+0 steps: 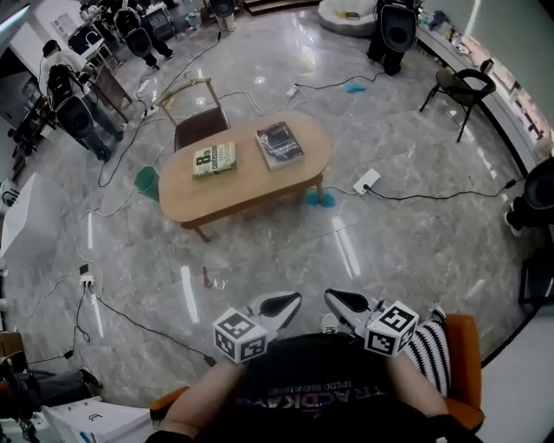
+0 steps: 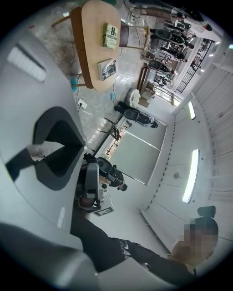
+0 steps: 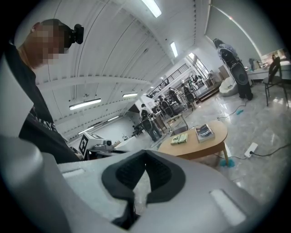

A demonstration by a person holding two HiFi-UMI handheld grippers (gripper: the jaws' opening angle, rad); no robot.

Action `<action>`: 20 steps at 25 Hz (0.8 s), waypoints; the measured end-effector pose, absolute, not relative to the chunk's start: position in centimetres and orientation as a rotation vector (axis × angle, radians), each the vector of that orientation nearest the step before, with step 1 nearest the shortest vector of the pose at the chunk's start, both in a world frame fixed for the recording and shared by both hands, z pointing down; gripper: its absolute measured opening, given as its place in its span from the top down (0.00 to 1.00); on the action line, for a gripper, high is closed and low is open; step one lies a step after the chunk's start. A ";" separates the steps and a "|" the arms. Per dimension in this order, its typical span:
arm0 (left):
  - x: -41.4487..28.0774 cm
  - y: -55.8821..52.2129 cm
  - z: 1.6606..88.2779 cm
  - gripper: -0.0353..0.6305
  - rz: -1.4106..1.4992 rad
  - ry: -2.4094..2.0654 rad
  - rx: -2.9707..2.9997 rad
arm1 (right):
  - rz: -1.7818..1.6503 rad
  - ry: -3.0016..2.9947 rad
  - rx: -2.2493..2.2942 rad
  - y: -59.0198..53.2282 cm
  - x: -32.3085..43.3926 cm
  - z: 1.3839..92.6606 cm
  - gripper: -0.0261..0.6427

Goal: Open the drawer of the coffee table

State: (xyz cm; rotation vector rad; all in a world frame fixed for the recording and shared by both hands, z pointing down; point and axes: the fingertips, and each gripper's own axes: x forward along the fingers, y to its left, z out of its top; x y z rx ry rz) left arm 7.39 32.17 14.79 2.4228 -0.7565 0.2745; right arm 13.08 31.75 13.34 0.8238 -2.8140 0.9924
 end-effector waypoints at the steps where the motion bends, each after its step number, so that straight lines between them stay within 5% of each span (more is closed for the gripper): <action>1: 7.9 31.9 14.8 0.95 0.276 -0.761 2.424 | 0.989 -2.815 0.822 31.6 13.6 13.3 0.96; 20: 18.6 26.8 16.1 0.94 0.297 -0.780 2.415 | 1.009 -2.789 0.766 27.8 23.6 14.9 0.96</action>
